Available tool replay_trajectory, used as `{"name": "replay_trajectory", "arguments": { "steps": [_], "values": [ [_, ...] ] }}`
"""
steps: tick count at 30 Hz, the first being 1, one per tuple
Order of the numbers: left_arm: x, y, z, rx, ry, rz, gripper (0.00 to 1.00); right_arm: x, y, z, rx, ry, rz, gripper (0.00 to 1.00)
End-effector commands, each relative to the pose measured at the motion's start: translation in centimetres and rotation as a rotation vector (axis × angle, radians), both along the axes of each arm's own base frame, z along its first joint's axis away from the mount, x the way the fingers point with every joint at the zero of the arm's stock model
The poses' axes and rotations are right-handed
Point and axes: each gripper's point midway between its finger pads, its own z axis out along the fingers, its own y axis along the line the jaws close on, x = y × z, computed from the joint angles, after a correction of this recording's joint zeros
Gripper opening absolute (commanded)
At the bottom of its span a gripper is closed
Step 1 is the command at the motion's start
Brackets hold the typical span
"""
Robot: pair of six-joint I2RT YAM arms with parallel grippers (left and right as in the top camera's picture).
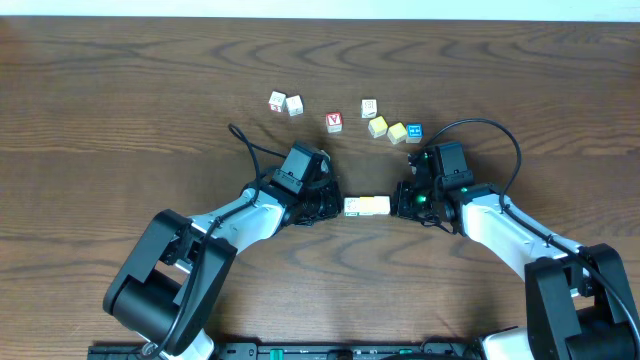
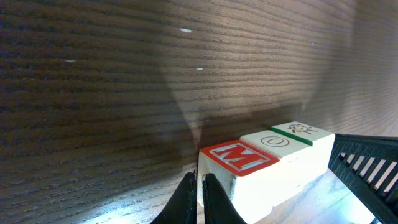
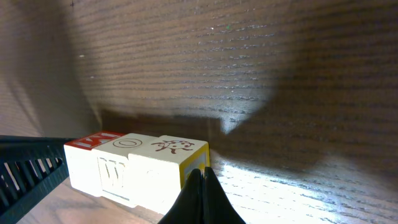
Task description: Lift 3 blocks
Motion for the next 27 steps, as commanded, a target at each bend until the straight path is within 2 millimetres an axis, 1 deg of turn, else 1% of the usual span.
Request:
{"name": "replay_trajectory", "arguments": {
  "steps": [1, 14, 17, 21, 27],
  "values": [
    [-0.1, -1.8, 1.0, -0.031, -0.028, -0.057, 0.08, -1.9, 3.4, 1.0, 0.138, 0.057, 0.089, 0.01],
    [0.2, -1.4, 1.1, -0.026, -0.041, -0.063, 0.07, -1.8, 3.2, 1.0, 0.129, 0.056, 0.091, 0.02],
    [0.2, -1.0, 1.0, -0.017, -0.038, -0.062, 0.08, -1.7, 2.8, 0.8, 0.115, 0.059, 0.078, 0.04],
    [0.4, -0.5, 0.9, -0.005, -0.046, -0.07, 0.07, -1.6, 1.7, 0.5, 0.078, 0.069, 0.05, 0.05],
    [0.4, 0.2, 0.6, 0.031, -0.044, -0.055, 0.07, -1.4, 1.4, 0.5, 0.073, 0.066, 0.045, 0.05]
  ]
}}
